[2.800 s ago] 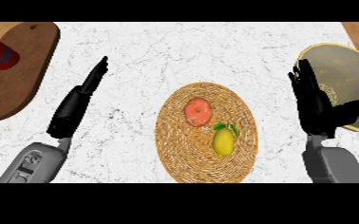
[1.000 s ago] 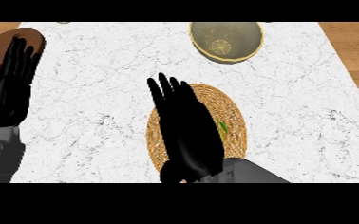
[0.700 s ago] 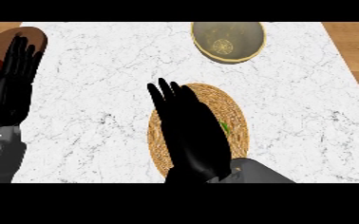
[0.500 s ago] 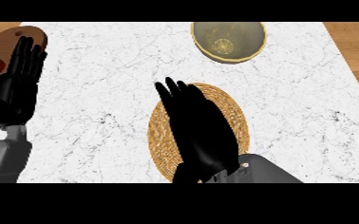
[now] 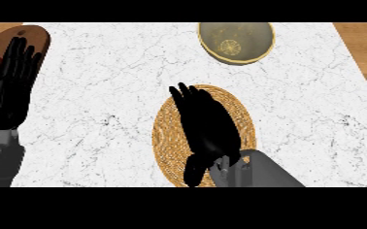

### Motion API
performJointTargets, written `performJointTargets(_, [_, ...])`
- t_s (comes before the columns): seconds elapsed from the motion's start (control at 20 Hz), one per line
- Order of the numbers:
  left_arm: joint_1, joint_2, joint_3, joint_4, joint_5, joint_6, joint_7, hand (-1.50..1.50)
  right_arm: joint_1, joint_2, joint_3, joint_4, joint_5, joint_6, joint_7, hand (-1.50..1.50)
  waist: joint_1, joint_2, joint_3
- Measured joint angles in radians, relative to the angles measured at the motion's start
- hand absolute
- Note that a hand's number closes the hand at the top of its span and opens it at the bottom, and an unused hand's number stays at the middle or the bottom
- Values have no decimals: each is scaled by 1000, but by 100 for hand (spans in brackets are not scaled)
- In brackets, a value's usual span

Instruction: Pick the squash from the placemat and place it in the bowl

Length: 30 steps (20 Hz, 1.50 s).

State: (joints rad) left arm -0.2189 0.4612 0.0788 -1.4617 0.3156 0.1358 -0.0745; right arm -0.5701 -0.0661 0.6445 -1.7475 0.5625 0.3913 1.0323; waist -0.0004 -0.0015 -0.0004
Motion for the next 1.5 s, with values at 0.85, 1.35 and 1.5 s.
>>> performJointTargets(0.85, [-3, -56, 47, -51, -65, -23, 51, 0, 128, 32, -89, 144, 189, 2, -205, -150, 2, 1, 0])
performJointTargets(1.35, [-26, -82, 83, -19, -95, -61, 47, 0, 107, 58, -108, 311, 242, -57, -304, -150, 4, 2, 0])
performJointTargets(1.5, [-17, -103, 80, -24, -114, -64, 40, 0, 99, 62, -114, 340, 246, -64, -314, -150, 4, 2, 0])
